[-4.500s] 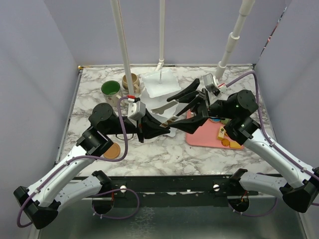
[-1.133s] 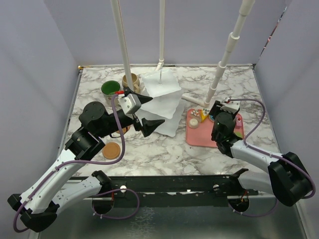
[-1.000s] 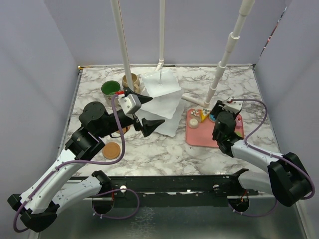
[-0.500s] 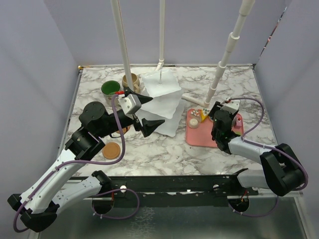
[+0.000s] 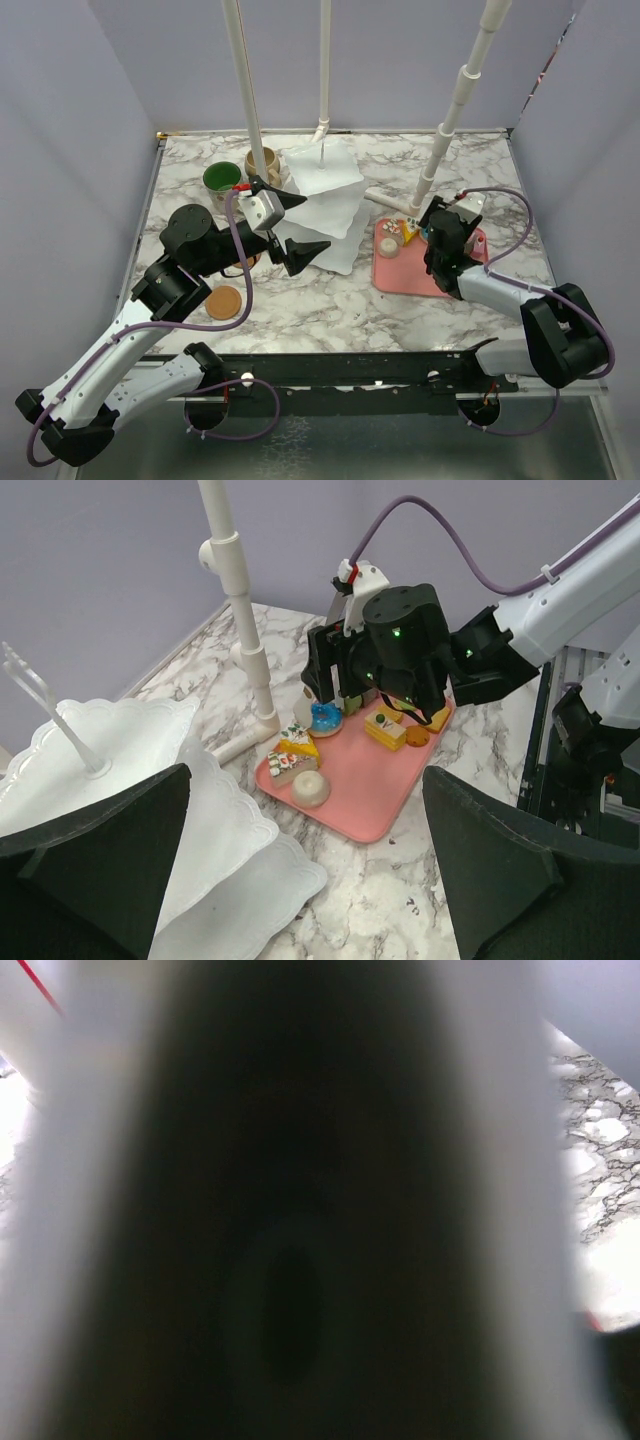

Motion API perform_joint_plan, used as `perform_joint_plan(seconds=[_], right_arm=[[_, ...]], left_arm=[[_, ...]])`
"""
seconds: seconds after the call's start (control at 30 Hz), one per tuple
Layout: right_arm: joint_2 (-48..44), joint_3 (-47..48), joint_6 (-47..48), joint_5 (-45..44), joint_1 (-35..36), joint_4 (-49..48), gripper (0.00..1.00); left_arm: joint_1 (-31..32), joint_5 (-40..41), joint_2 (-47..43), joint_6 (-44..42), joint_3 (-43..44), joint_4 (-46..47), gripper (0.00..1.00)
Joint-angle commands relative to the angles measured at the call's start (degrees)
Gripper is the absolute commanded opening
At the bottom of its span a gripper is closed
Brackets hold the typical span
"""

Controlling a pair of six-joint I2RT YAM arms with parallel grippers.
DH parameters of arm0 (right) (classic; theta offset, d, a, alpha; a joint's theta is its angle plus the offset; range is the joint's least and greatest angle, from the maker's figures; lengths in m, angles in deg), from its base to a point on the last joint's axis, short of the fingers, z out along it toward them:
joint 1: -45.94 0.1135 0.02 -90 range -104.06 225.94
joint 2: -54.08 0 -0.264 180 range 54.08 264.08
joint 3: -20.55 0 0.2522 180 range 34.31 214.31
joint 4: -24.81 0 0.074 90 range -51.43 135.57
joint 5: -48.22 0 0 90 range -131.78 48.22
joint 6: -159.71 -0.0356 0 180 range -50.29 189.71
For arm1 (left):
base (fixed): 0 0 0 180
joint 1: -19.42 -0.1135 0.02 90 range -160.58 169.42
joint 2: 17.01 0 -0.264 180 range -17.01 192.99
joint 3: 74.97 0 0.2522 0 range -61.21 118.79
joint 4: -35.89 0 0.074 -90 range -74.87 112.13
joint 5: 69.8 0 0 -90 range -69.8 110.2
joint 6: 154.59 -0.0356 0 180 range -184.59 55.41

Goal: Serve the afternoon tea
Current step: Pick up the desert from the tray.

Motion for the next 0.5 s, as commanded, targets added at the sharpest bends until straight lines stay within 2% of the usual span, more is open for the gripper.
perform_joint_plan(seconds=[0.0, 0.23, 0.47], right_arm=[[0.87, 2.88, -0.74, -1.07, -0.28, 4.58, 0.72], [2.24, 3.94, -2.29, -0.18, -0.28, 6.0, 0.73], [5.46, 5.99, -5.06, -0.58, -0.27, 8.9, 0.68]], left_arm=[[0.22, -0.86, -1.01, -0.52, -0.7, 0.03, 0.99], [0.19, -0.86, -0.96, -0.74, -0.6, 0.05, 0.99], [0.14, -0.2, -1.63, -0.9, -0.62, -0.06, 0.99]])
